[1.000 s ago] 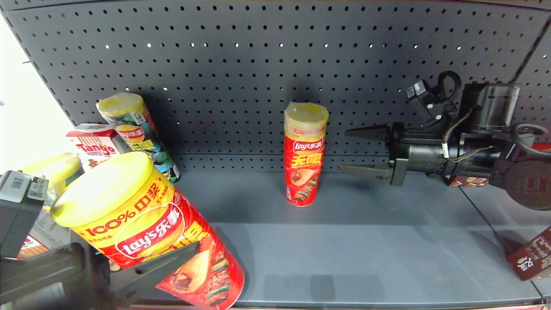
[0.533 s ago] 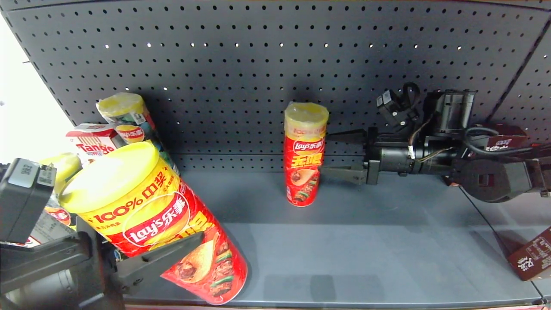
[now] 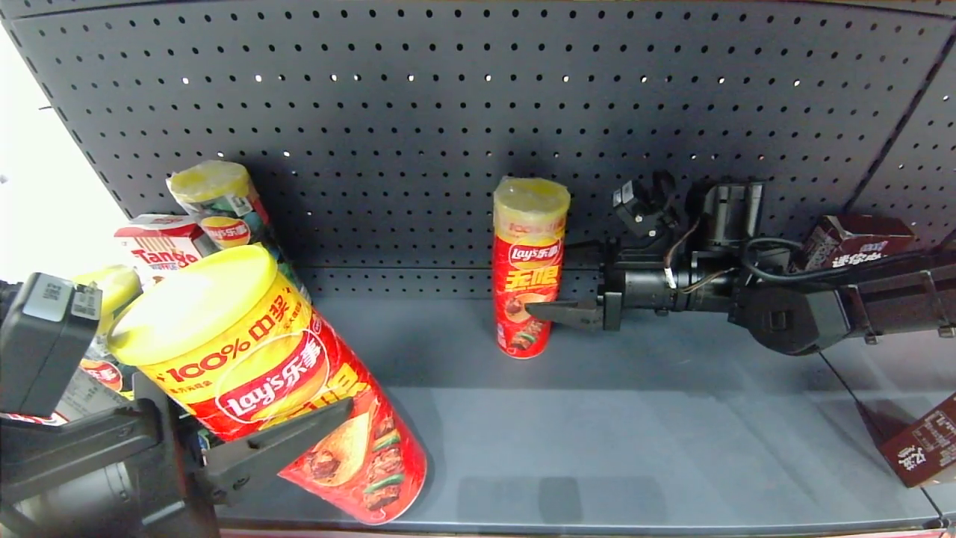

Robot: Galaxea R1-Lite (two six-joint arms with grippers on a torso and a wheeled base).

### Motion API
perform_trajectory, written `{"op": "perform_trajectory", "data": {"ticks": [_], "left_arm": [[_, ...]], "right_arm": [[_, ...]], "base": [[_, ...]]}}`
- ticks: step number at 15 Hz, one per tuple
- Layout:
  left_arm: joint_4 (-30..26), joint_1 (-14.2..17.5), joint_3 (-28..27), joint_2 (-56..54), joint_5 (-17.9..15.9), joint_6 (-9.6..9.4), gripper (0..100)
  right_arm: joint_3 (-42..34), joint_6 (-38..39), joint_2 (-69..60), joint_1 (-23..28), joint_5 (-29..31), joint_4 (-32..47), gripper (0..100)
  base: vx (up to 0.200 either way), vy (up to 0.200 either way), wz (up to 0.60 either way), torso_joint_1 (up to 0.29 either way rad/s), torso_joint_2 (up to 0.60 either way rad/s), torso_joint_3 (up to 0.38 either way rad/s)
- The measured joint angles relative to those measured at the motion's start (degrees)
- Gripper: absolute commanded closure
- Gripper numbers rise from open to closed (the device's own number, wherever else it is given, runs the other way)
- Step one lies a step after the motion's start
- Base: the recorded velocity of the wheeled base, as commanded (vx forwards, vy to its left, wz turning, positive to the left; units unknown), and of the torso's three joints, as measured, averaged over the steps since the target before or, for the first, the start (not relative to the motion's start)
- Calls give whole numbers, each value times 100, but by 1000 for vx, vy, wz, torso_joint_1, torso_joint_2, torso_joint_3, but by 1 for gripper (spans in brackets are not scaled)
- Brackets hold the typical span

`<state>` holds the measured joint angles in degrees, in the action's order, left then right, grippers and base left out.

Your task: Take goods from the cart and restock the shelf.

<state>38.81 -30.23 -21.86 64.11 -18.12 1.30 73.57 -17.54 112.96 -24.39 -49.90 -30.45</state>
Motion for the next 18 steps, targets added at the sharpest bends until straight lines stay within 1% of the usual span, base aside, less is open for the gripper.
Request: {"op": "perform_trajectory", "data": {"ticks": [11, 12, 13, 18], "left_arm": [[0, 44, 6, 9, 0, 0, 100], [0, 44, 11, 9, 0, 2, 100], [0, 44, 12, 9, 2, 0, 100], [0, 44, 33, 6, 0, 0, 100]], "right_arm": [[374, 9, 557, -171, -82, -44, 0], [429, 9, 617, -187, -110, -50, 100], [496, 9, 684, -210, -218, -113, 100], [536, 41, 769, -269, -88, -168, 100]], "base": [[0, 0, 0, 0, 0, 0], [0, 0, 0, 0, 0, 0], [0, 0, 0, 0, 0, 0], [0, 0, 0, 0, 0, 0]]}}
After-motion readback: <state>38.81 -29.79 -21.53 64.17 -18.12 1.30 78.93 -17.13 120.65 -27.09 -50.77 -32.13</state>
